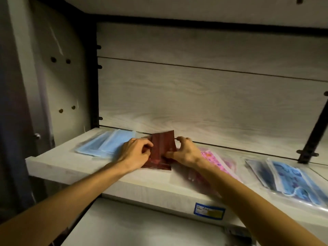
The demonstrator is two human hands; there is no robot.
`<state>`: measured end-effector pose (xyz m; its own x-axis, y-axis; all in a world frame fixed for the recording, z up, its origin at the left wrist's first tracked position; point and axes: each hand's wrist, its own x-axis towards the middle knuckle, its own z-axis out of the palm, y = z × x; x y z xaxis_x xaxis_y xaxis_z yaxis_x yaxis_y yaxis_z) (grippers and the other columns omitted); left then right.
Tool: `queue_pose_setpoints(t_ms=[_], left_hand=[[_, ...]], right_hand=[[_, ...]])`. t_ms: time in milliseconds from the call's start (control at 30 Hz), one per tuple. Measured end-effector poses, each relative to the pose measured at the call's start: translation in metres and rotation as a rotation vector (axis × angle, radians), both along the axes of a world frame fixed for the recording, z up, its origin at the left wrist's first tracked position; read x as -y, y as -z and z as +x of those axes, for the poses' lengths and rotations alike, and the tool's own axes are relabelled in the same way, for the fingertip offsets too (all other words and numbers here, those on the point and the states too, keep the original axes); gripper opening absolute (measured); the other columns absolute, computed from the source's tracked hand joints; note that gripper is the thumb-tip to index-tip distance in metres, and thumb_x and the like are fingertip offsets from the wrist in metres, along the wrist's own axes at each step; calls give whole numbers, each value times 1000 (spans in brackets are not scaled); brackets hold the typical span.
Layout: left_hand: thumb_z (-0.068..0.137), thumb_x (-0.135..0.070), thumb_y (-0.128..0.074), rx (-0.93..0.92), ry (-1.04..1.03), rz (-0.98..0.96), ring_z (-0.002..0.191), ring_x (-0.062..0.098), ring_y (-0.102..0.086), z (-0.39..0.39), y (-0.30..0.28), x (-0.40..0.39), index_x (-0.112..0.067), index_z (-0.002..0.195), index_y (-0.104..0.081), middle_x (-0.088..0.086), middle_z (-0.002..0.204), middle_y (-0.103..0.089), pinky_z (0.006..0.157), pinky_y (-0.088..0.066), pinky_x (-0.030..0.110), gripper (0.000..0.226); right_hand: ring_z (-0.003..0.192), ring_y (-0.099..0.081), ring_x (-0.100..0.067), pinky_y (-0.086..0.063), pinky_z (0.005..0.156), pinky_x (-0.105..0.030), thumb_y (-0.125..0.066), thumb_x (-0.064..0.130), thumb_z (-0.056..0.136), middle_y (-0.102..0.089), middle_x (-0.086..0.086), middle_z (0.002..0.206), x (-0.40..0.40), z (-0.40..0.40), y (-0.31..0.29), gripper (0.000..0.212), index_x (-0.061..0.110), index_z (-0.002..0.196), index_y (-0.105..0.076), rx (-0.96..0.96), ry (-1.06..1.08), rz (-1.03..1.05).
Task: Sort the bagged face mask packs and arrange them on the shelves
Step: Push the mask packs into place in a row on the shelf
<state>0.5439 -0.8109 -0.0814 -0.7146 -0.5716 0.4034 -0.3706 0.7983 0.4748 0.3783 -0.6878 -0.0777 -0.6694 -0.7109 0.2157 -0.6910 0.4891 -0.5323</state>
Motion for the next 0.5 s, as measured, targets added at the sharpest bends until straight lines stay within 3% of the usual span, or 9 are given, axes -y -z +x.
queue_pose_setpoints(t_ms=[67,167,300,400,500], left_hand=[[94,-26,-65,-71,-23,-76,126,22,-58,-3,0,0,-25,116,-74,1,133,-67,103,-44,34,24],[98,-32,-56,-51,-61,-189,143,21,-39,-10,-12,-8,-27,124,-70,1,155,-47,119,-26,38,30],[102,-45,-45,45,-13,-272,147,22,-31,-18,-19,-42,-29,134,-62,0,160,-38,123,-15,45,39],[101,-55,-39,114,42,-355,148,23,-28,-25,-11,-88,-30,143,-52,2,164,-30,122,-18,46,50],[100,-56,-41,84,120,-371,151,23,-25,-33,-2,-148,-32,157,-29,0,170,-9,120,-24,41,63]], right_hand=[[119,-59,-25,-49,101,-37,-75,62,67,-52,-6,139,-9,-3,-5,92,20,144,-47,-11,43,-35],[117,-58,-22,-48,101,-39,-67,62,77,-52,-3,141,-33,-9,-14,75,24,140,-51,6,16,-136],[141,-33,-26,-35,112,-41,-58,59,90,-40,-5,154,-86,-12,-14,71,22,148,-44,-368,-21,-4],[146,-23,-28,-27,115,-43,-51,57,95,-32,-7,159,-145,-14,-9,69,20,152,-36,-590,-10,123],[143,-28,-28,-30,112,-41,-50,49,98,-36,-8,156,-221,-15,-7,67,18,154,-32,-623,57,124]])
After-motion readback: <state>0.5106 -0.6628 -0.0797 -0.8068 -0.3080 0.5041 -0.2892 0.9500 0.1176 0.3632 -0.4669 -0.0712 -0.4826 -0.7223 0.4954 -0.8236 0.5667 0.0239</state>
